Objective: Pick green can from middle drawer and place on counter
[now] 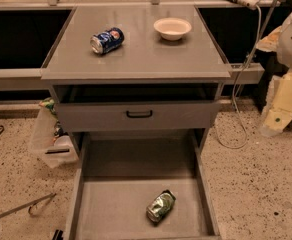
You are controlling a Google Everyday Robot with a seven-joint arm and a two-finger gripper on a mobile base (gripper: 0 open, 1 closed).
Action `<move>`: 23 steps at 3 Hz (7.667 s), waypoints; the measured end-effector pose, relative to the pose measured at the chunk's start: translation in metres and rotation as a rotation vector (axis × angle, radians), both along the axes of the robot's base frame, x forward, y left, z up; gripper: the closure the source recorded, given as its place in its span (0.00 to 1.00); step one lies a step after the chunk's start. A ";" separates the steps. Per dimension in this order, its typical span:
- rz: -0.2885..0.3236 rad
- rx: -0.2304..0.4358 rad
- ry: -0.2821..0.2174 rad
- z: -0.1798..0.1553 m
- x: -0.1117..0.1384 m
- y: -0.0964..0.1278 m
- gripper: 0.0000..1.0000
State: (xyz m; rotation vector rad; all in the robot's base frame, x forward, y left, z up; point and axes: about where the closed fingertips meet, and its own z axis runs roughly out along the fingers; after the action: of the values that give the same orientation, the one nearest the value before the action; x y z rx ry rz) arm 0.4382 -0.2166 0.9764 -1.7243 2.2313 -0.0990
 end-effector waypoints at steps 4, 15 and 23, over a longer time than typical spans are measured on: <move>0.210 0.045 0.019 -0.198 0.003 0.031 0.00; 0.580 0.271 0.078 -0.568 0.023 0.169 0.00; 0.697 0.340 -0.012 -0.408 0.037 0.181 1.00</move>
Offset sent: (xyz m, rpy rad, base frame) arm 0.0191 0.0523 -0.1748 -0.0420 -0.0426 0.2029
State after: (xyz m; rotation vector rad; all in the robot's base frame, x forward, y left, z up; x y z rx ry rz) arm 0.4749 -0.0356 0.5687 -2.1549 1.4125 0.4002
